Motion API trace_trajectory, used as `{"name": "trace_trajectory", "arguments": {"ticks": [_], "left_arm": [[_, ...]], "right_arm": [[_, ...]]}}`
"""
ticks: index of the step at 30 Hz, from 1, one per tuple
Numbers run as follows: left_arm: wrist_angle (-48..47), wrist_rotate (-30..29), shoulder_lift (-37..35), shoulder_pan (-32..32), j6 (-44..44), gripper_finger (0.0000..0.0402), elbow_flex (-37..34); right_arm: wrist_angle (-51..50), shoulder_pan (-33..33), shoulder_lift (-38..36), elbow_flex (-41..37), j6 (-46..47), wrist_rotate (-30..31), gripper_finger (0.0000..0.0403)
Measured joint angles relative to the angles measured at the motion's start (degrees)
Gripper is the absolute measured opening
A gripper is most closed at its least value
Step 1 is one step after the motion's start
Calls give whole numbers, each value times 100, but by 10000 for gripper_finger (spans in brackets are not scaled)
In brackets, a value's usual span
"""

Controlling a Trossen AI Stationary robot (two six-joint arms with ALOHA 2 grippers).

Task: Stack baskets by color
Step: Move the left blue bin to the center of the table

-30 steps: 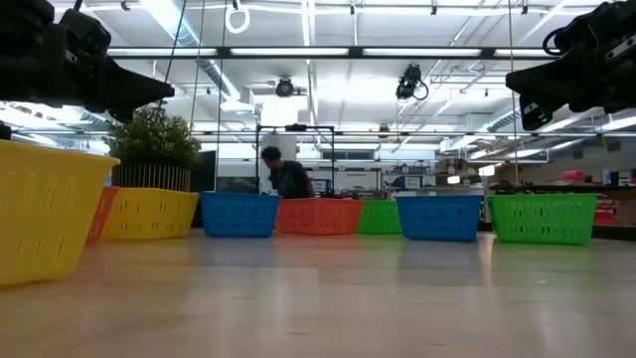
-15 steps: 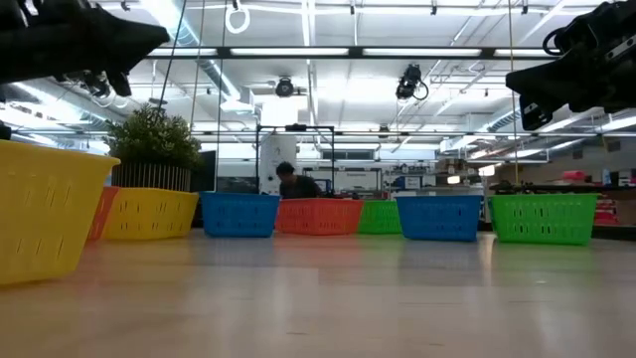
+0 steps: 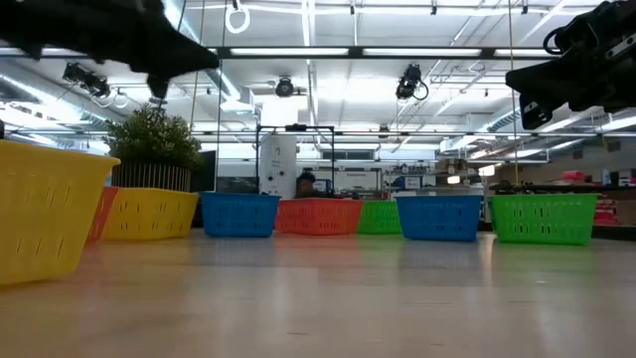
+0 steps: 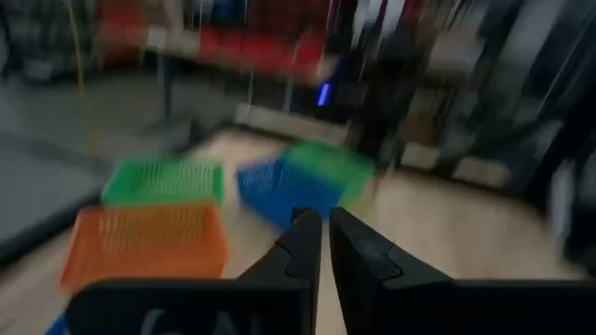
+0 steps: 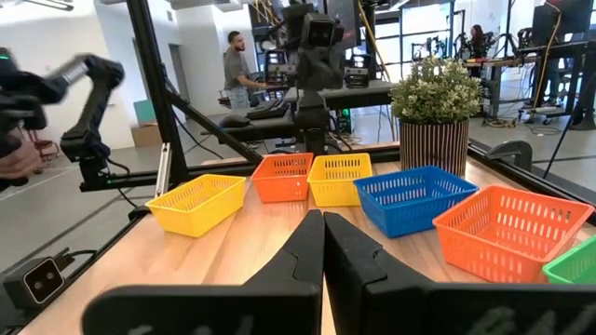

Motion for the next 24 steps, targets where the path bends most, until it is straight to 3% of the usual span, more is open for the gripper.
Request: {"name": "trace_trajectory", "arguments": {"ticks": [6,11,14,19,24], "left_arm": [[-1613,-43,2101,-226,106,32,1605],[-2154,-96,3449,-350,564,30,2622],[-3145,-337,4089,-328,512,41,3370],[-5342,-425,4904,-73,113,103,4579],[-6054,208,5311,440,201,190,4776]], "right_arm": [[0,0,0,0,0,2,8],[0,-1,0,0,-1,2,8],[0,0,0,1,-1,2,8],[0,0,0,1,0,2,8],[0,0,0,-1,0,2,8]]}}
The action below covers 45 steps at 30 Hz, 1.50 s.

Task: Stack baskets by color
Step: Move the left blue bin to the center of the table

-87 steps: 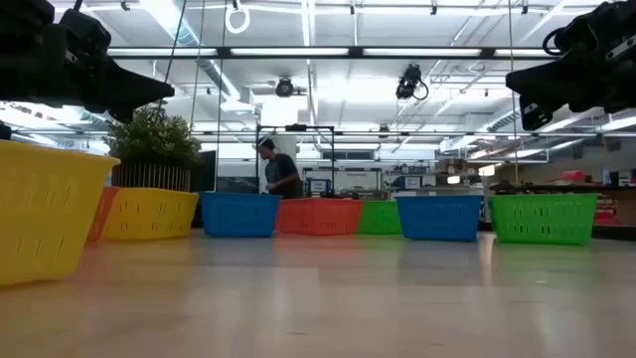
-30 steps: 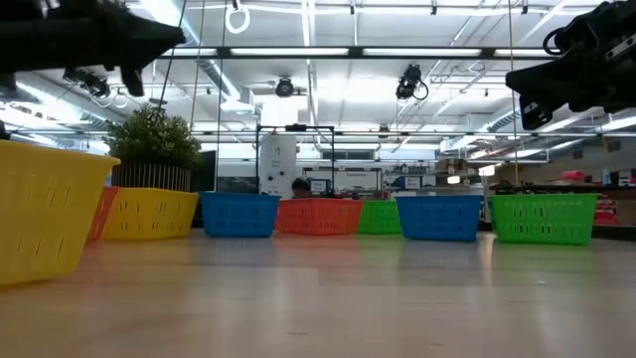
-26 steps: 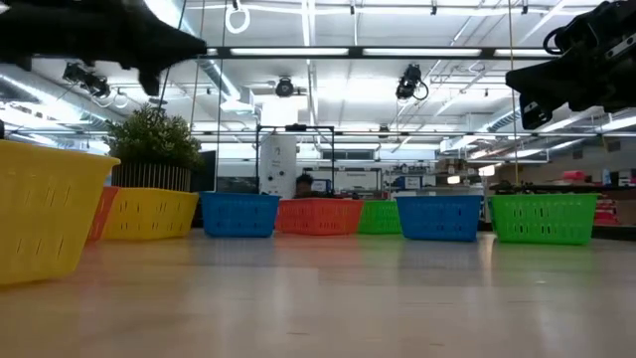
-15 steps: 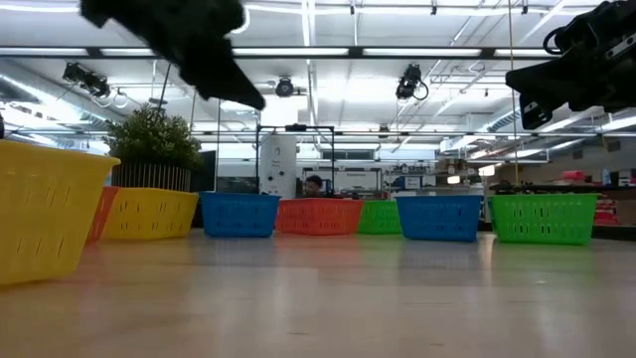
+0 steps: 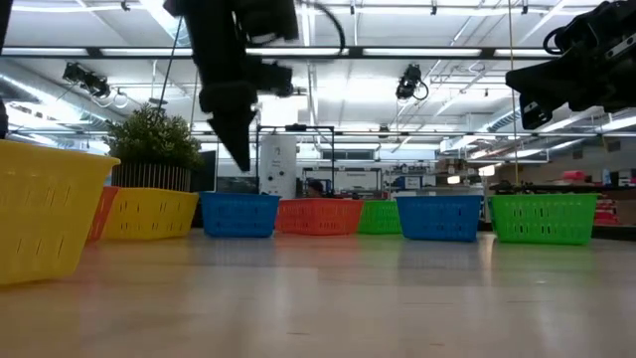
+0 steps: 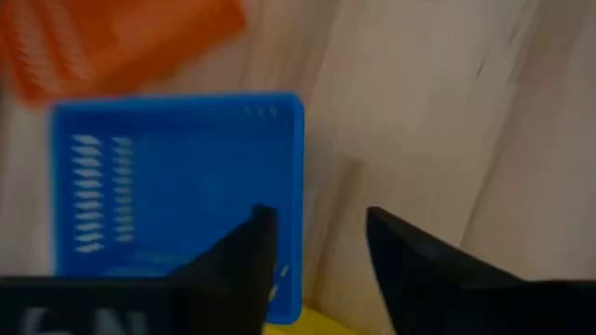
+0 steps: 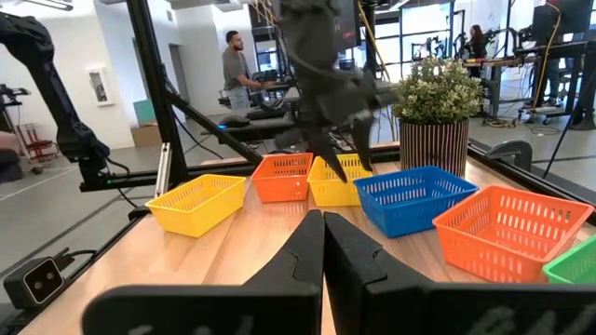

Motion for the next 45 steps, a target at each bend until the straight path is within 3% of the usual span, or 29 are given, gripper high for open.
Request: {"name": "trace_trajectory", "arguments": {"ticks": [5,9,16,25,34,39,45], "left_arm": [[-47,152,186,372,473,244,-2],[125,299,219,448,1052,244,-2],[280,372,268,475,1261,196,-56],[959,381,366,474,914,133,-519],[841,658,412,477,797,15,-560],[653,870,395,85,257,12,-243],[463,925,399,-935,-480,11,466]], "right_arm": [[-2,-2,0,1,0,0,8],[0,0,0,2,-2,0,8],[-1,-2,0,0,0,2,8],[48,0,0,0,0,41,8],[66,0,11,2,-2,48,8],[111,0,11,0,-2,46,8],[148,0,13,2,0,46,8]]}}
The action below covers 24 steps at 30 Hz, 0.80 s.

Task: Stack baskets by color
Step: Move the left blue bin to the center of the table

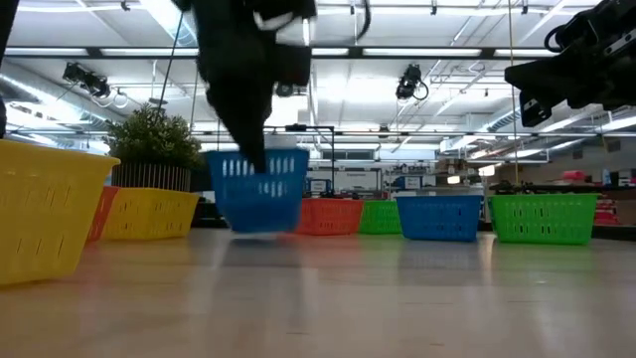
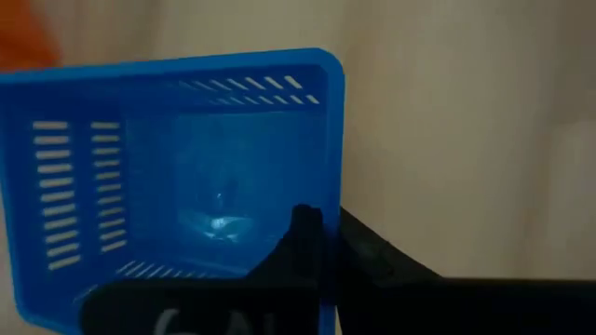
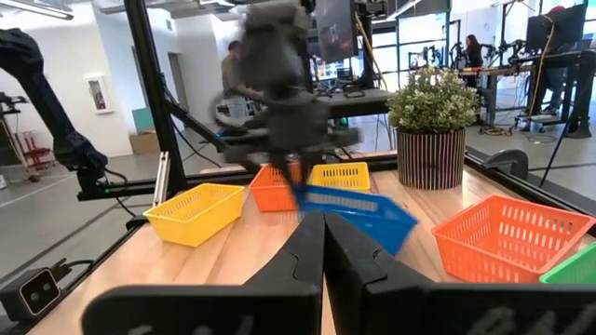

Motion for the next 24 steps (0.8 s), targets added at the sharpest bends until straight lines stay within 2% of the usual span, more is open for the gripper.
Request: {"name": "trace_trajectory", "arguments": {"ticks": [2,5,11,19,24], "left_arm": [[182,-57,-2,-336,-289,11,90],[552,-460,61,-768,-620,11,95],[1176,-656,614,-1211,-666,11,110],[541,-714,1401,-1215,-662,21,927],[281,-660,1473,-1215,-671,27,1318]], "right_arm": [[0,0,0,-1,-1,0,8],[-1,-2,0,-2,0,0,8],[19,0,-1,0,0,0,8],[24,0,0,0,0,0,8],[23,-2,0,0,-2,0,8]]}}
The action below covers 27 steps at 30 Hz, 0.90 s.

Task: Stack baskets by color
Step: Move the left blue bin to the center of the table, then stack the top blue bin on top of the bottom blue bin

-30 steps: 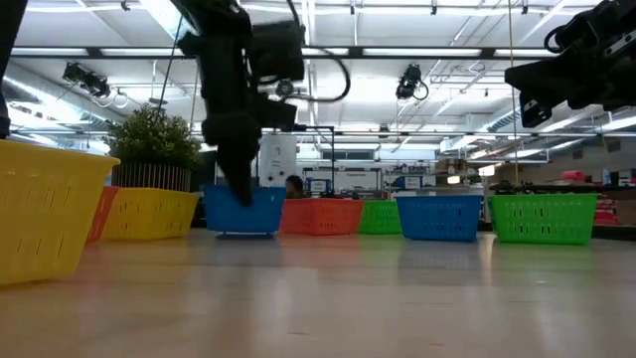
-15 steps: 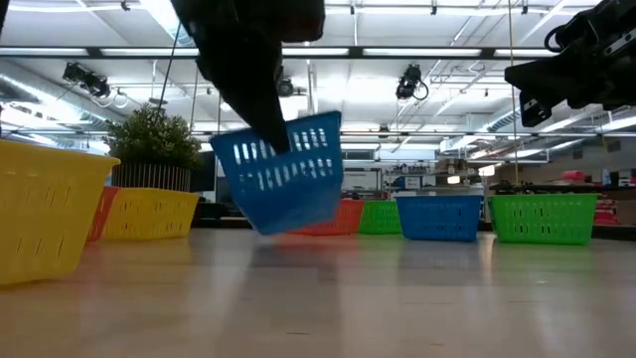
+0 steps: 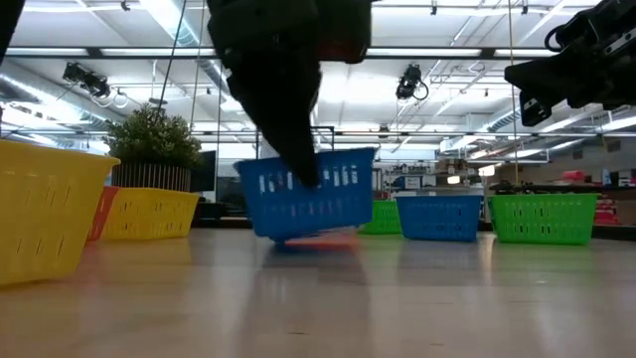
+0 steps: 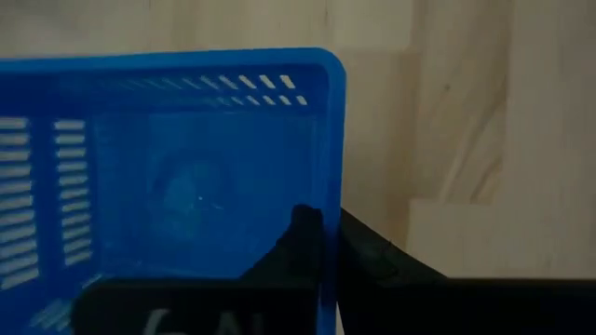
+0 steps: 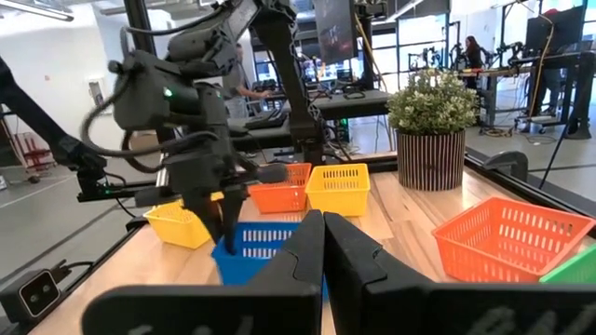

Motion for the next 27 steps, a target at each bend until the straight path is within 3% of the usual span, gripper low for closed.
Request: {"name": "trace_trajectory", "arguments": {"ticks": [6,12,14,17,19,22,27], "left_arm": [[-263,183,-4,19,-144,84,324],[-1726,467,-4,52,-295,168,973],[-2191,277,-26,17,-330,185,1191],[-2464,-708,-254,-192,-335,197,1178],[-2442,-1434,-542,-363,-487,197,895],[-2048,-1853,-1157,-498,-1031,187,52],[183,-2561,-2570,-574,-1524,165,-2203]], "right_arm": [[-3,2,-2,0,2,2,8],[3,1,0,-2,2,-1,8],[2,2,0,-1,1,-2,8],[2,1,0,-1,0,-1,8],[2,0,0,0,0,-2,8],[13,0,-2,0,2,-2,8],[-4,2,0,0,0,-2,8]]}}
